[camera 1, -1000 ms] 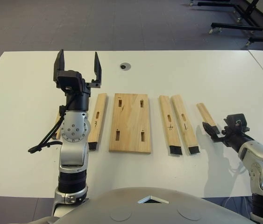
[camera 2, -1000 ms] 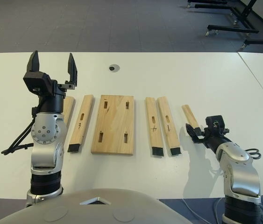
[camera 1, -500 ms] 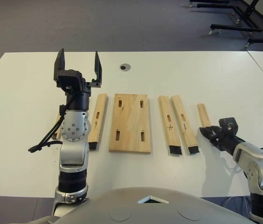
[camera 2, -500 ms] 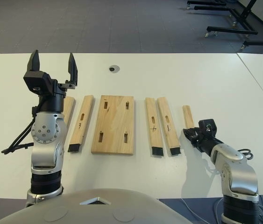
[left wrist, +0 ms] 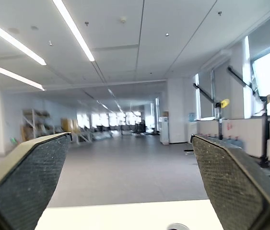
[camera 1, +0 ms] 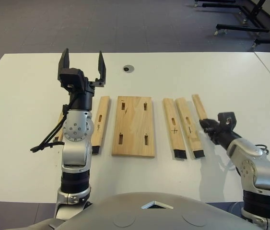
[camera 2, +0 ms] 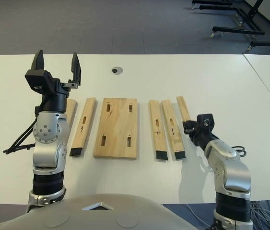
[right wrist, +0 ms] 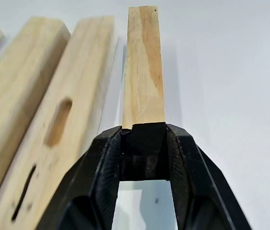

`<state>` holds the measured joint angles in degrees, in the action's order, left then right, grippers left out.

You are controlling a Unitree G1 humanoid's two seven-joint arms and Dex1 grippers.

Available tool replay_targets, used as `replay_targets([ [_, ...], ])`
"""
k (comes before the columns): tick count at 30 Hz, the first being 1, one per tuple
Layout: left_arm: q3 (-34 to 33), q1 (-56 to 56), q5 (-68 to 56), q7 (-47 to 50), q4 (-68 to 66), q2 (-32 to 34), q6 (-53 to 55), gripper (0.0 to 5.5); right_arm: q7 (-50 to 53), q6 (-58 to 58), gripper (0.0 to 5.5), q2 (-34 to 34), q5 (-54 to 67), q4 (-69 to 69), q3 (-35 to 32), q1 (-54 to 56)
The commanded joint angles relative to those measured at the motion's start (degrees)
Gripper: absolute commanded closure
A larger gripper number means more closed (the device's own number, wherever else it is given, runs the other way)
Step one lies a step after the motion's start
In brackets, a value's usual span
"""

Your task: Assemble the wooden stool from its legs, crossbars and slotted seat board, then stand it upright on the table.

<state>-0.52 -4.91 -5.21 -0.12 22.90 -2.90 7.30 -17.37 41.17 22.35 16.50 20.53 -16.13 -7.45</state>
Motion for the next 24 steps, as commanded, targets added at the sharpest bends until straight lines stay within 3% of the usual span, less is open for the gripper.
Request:
replay_targets([
  [1, -4.6, -3.0, -17.0, -6.1, -0.5, 0.6, 10.9, 0.91, 1.2, -8.1, 4.20, -1.4, -0.6, 3.9, 1.1, 7.0],
  [9, -4.4, -6.5, -45.5, -16.4, 4.0, 4.5, 28.4, 0.91, -10.3, -18.2, 4.20, -0.1, 0.4, 13.5, 17.1, 13.0],
  [16, -4.1, -6.9, -55.4, -14.0, 1.3, 3.3, 34.0, 0.91, -10.6, -17.3, 4.20, -2.5, 3.3, 16.3, 21.5, 13.9],
  [24, -4.4, -7.0, -58.6, -11.0, 1.1, 3.0, 33.9, 0.91, -13.5, -15.9, 4.20, 1.2, 0.8, 13.9, 25.8, 12.8],
])
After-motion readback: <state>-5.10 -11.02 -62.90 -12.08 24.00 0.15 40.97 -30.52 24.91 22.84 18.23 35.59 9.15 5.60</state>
